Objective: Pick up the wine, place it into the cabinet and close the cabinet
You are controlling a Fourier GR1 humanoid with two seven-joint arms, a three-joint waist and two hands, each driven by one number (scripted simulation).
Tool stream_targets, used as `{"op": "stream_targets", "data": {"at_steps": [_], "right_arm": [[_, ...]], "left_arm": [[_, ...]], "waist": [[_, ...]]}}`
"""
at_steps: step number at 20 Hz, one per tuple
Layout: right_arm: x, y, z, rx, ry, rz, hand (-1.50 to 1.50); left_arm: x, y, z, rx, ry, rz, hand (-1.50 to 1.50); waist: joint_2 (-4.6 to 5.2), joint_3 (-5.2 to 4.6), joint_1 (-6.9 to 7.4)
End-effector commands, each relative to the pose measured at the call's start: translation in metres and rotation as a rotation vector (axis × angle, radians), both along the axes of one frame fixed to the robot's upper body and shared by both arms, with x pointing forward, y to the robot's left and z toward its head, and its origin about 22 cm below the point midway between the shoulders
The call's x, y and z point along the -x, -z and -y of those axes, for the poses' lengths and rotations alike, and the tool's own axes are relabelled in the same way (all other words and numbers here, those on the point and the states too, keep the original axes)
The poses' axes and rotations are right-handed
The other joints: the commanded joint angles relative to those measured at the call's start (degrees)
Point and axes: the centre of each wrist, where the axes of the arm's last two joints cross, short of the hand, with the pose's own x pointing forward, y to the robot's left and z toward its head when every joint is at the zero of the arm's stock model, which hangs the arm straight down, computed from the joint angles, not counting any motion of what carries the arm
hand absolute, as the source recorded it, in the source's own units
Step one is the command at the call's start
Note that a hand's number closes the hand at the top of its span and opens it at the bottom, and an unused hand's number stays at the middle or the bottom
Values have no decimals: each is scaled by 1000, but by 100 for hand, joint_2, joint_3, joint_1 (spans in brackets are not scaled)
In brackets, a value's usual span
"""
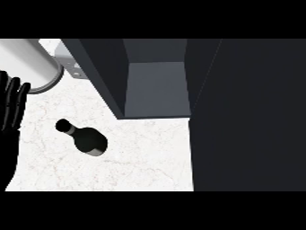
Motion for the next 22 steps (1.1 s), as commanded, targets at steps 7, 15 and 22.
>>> {"op": "stream_targets", "data": {"at_steps": [7,15,22], "right_arm": [[37,13,-17,-63,-286,-120,-150],[57,-4,9,-82,-318,-183,-150],[57,-33,-5,-88,-314,-169,-150]], "left_arm": [[-42,25,29,260,169,-163,-150],[-54,-16,28,330,218,-218,-150],[-61,-13,41,343,218,-221,-150]], "waist": [[143,-119,-52],[78,-105,89],[85,-109,110]]}}
